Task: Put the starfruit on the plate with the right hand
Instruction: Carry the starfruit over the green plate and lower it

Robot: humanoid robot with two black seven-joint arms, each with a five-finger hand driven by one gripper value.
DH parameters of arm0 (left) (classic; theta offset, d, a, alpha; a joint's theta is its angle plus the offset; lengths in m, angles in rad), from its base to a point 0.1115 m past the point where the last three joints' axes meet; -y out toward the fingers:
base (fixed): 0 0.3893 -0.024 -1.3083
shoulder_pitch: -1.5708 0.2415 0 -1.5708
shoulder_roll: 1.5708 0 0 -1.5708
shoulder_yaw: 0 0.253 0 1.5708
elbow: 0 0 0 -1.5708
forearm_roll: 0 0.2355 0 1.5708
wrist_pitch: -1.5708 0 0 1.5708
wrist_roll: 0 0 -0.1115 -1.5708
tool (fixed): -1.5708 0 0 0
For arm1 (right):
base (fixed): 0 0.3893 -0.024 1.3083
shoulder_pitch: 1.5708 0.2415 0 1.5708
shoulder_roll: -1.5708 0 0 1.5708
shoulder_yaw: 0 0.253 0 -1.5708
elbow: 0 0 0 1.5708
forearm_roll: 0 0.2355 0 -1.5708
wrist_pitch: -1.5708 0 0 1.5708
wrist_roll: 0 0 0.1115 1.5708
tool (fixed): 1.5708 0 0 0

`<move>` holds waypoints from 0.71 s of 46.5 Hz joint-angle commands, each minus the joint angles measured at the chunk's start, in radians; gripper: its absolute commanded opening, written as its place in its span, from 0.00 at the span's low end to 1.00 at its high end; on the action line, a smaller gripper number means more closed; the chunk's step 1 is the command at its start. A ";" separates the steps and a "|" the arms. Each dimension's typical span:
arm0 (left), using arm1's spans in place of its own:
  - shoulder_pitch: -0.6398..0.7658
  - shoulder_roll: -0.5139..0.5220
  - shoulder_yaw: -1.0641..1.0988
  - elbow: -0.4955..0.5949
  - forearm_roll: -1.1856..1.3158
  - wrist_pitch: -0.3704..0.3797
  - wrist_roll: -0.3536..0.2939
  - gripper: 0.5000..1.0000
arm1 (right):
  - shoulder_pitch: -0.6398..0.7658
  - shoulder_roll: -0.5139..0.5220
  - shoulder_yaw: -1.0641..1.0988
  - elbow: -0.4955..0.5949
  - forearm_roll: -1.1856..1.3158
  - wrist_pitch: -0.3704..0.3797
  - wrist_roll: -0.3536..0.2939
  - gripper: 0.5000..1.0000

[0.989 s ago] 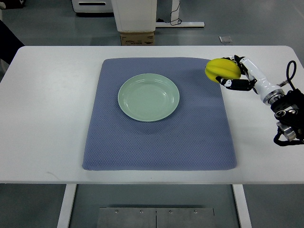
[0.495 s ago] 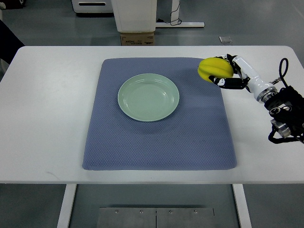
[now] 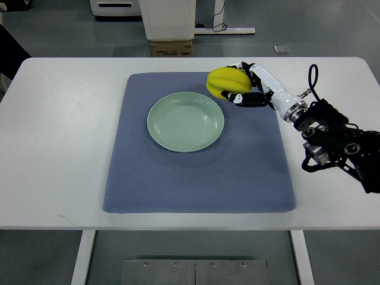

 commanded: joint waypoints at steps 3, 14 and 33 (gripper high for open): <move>0.000 0.000 0.000 0.000 0.000 0.000 0.000 1.00 | 0.000 0.040 -0.001 -0.005 0.000 0.000 -0.006 0.00; 0.000 0.000 0.000 0.000 0.000 0.000 0.000 1.00 | 0.000 0.162 -0.007 -0.105 0.000 0.001 -0.014 0.00; 0.000 0.000 0.000 0.000 0.000 0.000 0.000 1.00 | -0.003 0.252 -0.050 -0.172 -0.003 0.012 -0.032 0.00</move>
